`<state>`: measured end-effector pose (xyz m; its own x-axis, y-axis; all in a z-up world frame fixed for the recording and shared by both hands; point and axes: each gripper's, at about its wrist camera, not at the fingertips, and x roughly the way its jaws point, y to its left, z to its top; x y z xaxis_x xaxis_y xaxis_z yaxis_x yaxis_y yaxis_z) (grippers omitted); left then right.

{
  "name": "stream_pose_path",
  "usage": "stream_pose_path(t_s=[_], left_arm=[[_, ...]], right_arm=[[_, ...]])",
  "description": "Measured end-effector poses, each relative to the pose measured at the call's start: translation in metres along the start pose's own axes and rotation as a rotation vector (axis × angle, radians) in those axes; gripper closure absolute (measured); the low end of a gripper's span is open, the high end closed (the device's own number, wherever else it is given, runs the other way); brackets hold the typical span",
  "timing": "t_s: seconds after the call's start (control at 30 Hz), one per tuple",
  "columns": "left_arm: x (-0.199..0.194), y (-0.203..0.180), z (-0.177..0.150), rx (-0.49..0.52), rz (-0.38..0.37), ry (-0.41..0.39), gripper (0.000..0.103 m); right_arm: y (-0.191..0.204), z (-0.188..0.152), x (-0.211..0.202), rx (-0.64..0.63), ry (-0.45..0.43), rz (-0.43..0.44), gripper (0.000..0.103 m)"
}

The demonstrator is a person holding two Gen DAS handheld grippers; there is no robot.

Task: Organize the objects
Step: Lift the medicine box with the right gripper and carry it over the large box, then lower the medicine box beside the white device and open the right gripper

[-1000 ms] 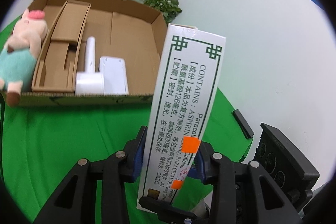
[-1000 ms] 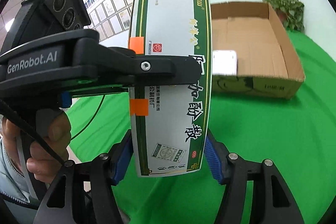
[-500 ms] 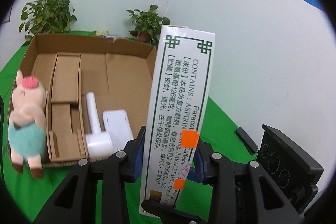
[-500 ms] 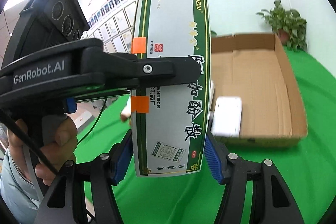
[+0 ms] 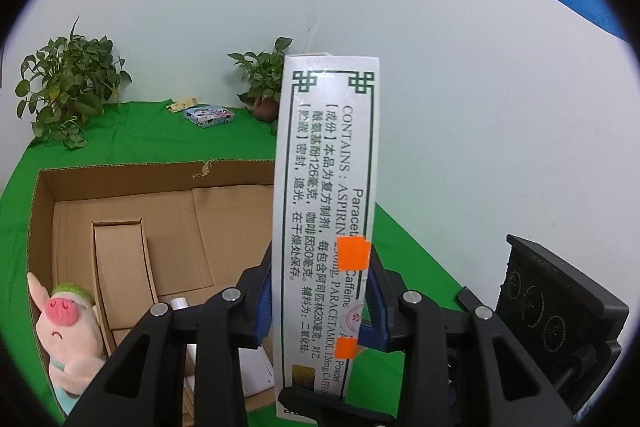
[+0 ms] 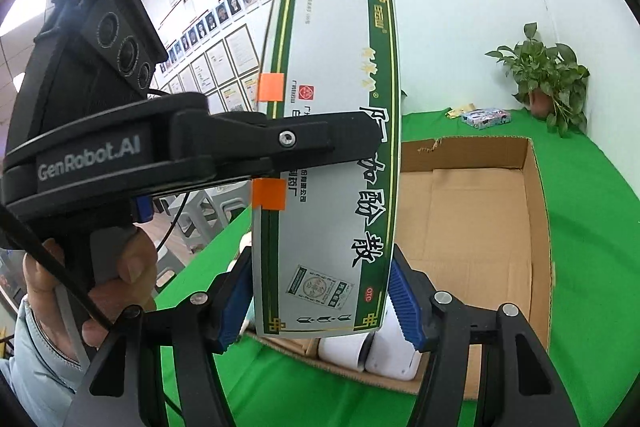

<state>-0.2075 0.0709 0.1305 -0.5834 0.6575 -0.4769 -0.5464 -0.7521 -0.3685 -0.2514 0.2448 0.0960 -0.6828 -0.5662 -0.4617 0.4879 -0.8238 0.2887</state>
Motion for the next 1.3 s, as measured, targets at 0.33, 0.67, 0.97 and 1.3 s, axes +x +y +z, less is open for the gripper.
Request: stream_pose_path(t_s=[0.33, 0.67, 0.97, 1.3], left_arm=[[0.062, 0.031, -0.010, -0.110, -0.042, 0.125, 0.066], [0.145, 0.067, -0.055, -0.251, -0.083, 0.272, 0.066], [0.196, 0.078, -0.089, -0.334, -0.102, 0.369, 0.066], [0.214, 0.074, -0.108, -0.314, -0.041, 0.437, 0.059]], right_arm=[[-0.037, -0.016, 0.032, 0.078, 0.124, -0.028, 0.043], [-0.096, -0.068, 0.073, 0.183, 0.278, -0.072, 0.043], [-0.134, -0.098, 0.095, 0.239, 0.373, -0.100, 0.043], [-0.142, -0.114, 0.110, 0.259, 0.468, -0.163, 0.043]])
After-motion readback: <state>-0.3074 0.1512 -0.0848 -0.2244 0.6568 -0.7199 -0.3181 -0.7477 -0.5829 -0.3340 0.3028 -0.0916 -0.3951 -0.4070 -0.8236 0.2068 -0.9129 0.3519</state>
